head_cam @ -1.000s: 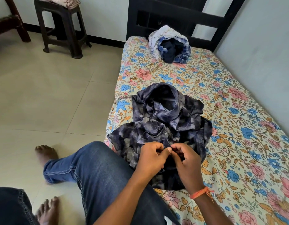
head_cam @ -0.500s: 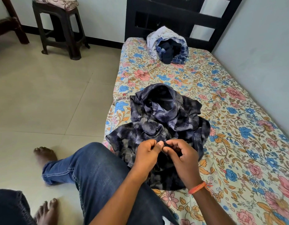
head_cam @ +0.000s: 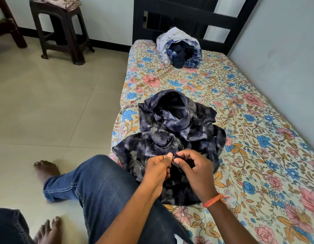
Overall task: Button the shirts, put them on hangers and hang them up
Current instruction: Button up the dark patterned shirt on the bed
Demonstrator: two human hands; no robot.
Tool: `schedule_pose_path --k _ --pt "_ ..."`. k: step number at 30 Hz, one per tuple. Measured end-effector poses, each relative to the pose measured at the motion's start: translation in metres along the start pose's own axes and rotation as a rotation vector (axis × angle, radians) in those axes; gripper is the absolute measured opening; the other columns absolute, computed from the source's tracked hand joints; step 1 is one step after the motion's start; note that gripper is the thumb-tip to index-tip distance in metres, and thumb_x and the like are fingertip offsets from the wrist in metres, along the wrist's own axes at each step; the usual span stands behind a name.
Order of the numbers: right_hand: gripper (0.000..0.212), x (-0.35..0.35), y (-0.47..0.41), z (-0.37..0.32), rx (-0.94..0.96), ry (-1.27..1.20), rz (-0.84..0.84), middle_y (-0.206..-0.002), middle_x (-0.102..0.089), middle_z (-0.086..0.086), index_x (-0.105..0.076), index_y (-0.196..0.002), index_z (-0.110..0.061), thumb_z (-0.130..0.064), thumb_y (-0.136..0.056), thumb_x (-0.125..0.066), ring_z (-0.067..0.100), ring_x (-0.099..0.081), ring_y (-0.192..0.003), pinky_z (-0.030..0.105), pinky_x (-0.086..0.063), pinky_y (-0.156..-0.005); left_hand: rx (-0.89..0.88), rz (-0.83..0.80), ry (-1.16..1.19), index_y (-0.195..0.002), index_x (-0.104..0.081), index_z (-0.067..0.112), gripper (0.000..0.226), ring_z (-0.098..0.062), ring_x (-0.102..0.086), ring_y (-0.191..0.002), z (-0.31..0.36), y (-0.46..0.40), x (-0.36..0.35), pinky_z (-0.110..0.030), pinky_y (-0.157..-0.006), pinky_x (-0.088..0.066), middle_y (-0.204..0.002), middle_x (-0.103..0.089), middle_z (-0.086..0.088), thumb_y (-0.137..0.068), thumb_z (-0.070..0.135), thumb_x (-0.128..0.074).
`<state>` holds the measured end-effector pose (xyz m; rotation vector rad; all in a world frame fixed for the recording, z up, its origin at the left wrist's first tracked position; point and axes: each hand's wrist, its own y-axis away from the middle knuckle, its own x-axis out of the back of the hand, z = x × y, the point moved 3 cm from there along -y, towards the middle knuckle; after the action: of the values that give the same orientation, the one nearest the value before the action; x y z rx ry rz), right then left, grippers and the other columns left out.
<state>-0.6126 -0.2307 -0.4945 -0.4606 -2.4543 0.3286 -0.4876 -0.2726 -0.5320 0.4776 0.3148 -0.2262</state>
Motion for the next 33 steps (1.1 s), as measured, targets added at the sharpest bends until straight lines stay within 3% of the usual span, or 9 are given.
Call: schedule_pose_path --k 10,16,20,23,27,31,33 --pt "0.013 -0.008 0.007 0.005 0.005 0.058 0.03 -0.093 -0.071 -0.014 -0.073 -0.096 -0.015 -0.011 -0.084 -0.077 0.003 -0.066 -0.091 0.016 -0.051 -0.08 0.066 0.106 0.047 -0.072 -0.059 0.006 0.028 -0.009 -0.035 -0.046 -0.008 -0.002 0.002 -0.026 -0.05 -0.03 -0.055 -0.043 0.0 -0.093 0.023 -0.067" --pt "0.013 -0.01 0.006 0.003 0.006 0.057 0.025 -0.093 -0.07 -0.014 -0.072 -0.096 -0.016 -0.013 -0.085 -0.077 0.001 -0.066 -0.09 0.012 -0.049 -0.078 -0.029 0.131 -0.041 -0.056 -0.049 0.013 0.043 -0.006 -0.034 -0.044 -0.003 0.0 0.0 -0.02 -0.047 -0.031 -0.048 -0.042 0.005 -0.098 0.02 -0.058" --pt "0.014 -0.008 0.005 0.003 -0.077 -0.027 0.021 -0.088 -0.071 -0.013 -0.072 -0.095 -0.016 -0.011 -0.083 -0.078 0.002 -0.067 -0.087 0.01 -0.047 -0.075 -0.091 0.115 -0.112 -0.055 -0.049 0.012 0.046 -0.011 -0.026 -0.051 0.0 0.002 0.001 -0.029 -0.051 -0.025 -0.056 -0.032 -0.002 -0.098 0.025 -0.058" --pt "0.018 -0.005 0.002 0.004 -0.155 -0.06 0.004 -0.092 -0.071 -0.012 -0.072 -0.1 -0.017 -0.014 -0.083 -0.078 -0.002 -0.065 -0.09 0.008 -0.046 -0.077 -0.181 0.081 -0.146 -0.073 -0.065 -0.002 0.036 -0.011 -0.039 -0.052 0.004 0.003 0.001 -0.026 -0.05 -0.035 -0.059 -0.045 -0.01 -0.097 0.025 -0.06" --pt "0.017 -0.002 0.003 0.01 -0.181 -0.011 -0.007 -0.097 -0.071 -0.014 -0.073 -0.103 -0.017 -0.017 -0.087 -0.074 -0.007 -0.063 -0.094 0.008 -0.046 -0.077 -0.318 0.047 -0.268 -0.082 -0.074 0.014 0.018 -0.012 -0.058 -0.061 0.005 0.004 0.001 -0.026 -0.057 -0.049 -0.071 -0.068 -0.013 -0.095 0.022 -0.064" --pt "0.012 -0.003 0.007 0.013 -0.162 0.022 0.03 -0.093 -0.071 -0.014 -0.073 -0.1 -0.015 -0.014 -0.088 -0.073 -0.004 -0.064 -0.092 0.008 -0.044 -0.073 -0.293 0.075 -0.248 -0.09 -0.077 0.01 0.011 -0.012 -0.066 -0.061 0.002 0.004 0.003 -0.028 -0.061 -0.055 -0.075 -0.074 -0.004 -0.088 0.02 -0.073" --pt "0.013 -0.004 0.009 0.011 -0.137 0.034 0.037 -0.094 -0.069 -0.017 -0.073 -0.1 -0.014 -0.011 -0.088 -0.072 -0.005 -0.063 -0.094 0.007 -0.045 -0.077 -0.26 0.096 -0.197 -0.097 -0.075 0.006 0.019 -0.016 -0.07 -0.066 0.002 0.003 0.005 -0.029 -0.065 -0.057 -0.083 -0.076 -0.006 -0.085 0.02 -0.077"
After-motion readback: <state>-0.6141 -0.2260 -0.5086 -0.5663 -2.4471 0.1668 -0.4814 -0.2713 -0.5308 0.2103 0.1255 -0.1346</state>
